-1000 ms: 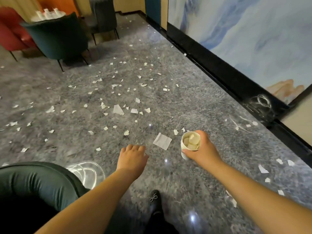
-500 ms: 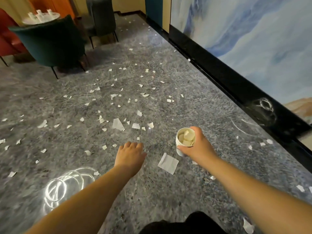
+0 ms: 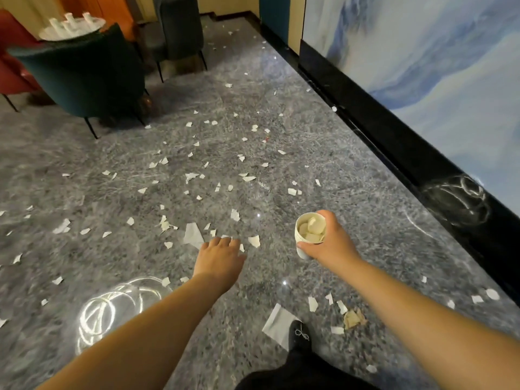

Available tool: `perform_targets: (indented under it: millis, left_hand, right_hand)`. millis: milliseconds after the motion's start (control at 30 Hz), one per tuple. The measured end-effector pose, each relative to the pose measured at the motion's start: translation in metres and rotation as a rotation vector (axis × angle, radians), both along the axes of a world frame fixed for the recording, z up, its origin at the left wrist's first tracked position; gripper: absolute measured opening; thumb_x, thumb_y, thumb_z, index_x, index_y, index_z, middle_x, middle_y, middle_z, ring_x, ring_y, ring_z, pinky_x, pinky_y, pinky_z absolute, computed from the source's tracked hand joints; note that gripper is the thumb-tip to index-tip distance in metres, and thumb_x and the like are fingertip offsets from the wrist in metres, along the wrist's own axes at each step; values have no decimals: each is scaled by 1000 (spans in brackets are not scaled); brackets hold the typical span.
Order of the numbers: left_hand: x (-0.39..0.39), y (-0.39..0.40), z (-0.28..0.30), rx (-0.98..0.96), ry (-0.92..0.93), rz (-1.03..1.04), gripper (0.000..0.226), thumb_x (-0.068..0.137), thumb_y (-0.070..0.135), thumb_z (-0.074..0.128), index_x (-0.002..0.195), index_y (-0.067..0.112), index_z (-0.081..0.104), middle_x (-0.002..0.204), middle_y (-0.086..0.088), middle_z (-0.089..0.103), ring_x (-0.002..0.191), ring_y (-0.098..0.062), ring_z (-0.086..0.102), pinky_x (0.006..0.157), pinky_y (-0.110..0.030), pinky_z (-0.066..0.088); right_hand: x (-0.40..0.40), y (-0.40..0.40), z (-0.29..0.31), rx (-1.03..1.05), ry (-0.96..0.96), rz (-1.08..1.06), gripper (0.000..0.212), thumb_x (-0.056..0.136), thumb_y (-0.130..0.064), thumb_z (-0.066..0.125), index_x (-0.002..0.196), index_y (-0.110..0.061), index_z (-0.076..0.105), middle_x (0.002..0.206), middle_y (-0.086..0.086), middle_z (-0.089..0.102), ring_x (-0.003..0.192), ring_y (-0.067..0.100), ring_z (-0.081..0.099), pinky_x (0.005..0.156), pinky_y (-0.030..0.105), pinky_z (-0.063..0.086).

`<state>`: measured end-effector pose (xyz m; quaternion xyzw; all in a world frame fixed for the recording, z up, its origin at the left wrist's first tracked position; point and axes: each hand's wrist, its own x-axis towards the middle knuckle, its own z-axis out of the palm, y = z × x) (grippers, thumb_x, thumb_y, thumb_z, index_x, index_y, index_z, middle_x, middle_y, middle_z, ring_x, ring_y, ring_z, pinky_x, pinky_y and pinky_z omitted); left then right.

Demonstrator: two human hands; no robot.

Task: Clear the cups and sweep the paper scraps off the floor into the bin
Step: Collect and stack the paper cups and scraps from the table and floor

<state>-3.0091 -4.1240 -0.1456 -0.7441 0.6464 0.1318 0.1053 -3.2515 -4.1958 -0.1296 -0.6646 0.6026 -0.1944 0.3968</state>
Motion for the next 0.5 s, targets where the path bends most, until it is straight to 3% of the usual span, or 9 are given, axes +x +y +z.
perform_targets:
  millis: [233, 400, 500]
  left_hand:
    - [21, -115, 6, 12, 32, 85, 47, 102, 46, 33, 143, 25, 41, 146, 2, 46, 137, -23, 35, 111, -38, 27]
    - [60, -180, 0, 17, 31, 124, 48, 102, 46, 33, 145, 26, 40, 147, 3, 45, 138, -22, 34, 111, -37, 26]
    - [95, -227, -6, 23, 35, 144, 49, 102, 47, 32, 146, 26, 38, 148, 3, 44, 139, -22, 32, 112, -38, 26]
  right_hand:
    - [29, -138, 7, -23, 33, 62, 77, 67, -36, 83, 129, -29, 38, 117, -5, 55, 102, 17, 55, 74, 26, 39]
    - [72, -214, 1, -13, 48, 99, 71, 64, -43, 81, 119, -37, 38, 114, -8, 54, 98, 18, 57, 81, 38, 50]
    - [105, -262, -3, -12, 35, 107, 72, 67, -38, 81, 123, -33, 37, 114, -8, 52, 99, 16, 54, 80, 33, 47]
